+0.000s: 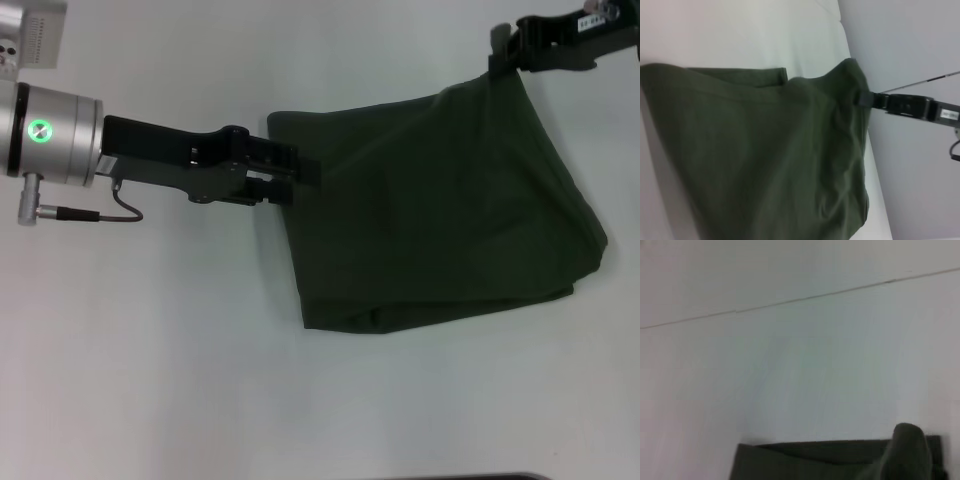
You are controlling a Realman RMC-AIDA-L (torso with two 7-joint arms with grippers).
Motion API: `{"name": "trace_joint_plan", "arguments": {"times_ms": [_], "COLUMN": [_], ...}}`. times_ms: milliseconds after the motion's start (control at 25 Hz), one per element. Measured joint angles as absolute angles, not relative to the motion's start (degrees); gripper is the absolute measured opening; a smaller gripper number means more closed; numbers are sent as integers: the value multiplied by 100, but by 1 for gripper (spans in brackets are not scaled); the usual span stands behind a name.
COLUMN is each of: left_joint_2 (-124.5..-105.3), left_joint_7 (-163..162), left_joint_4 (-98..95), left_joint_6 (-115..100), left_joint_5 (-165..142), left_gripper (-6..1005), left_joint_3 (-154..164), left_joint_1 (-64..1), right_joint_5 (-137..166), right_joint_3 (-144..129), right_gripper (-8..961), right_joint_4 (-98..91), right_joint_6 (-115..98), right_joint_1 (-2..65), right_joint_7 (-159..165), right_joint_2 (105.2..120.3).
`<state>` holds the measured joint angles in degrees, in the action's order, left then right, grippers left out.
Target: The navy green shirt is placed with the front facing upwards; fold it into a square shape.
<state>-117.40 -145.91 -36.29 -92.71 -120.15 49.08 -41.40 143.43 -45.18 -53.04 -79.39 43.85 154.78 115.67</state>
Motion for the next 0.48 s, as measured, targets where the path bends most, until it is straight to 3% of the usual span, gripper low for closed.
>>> {"name": "trace_joint_plan", "arguments": {"times_ms": [240, 480], "left_joint_2": [-11731, -11700], "left_joint_7": [-14595, -14598], "left_joint_4": [-3630, -3630], "left_joint_6": [-9275, -9258], "left_joint_5": [-12015, -11983], "left_gripper": [581, 582], "left_joint_3": [4898, 4880], "left_joint_1": [-4162, -4148], "right_joint_5": [14327, 14361], "right_joint_3": [-4517, -4513], "right_gripper": [13, 32], "right_joint_4": [-5332, -4581], "right_joint_6": [-7983, -7819], "right_joint_1": [4356, 4354], "right_joint_7": [15421, 15459], "right_joint_2": [11542, 11302]}}
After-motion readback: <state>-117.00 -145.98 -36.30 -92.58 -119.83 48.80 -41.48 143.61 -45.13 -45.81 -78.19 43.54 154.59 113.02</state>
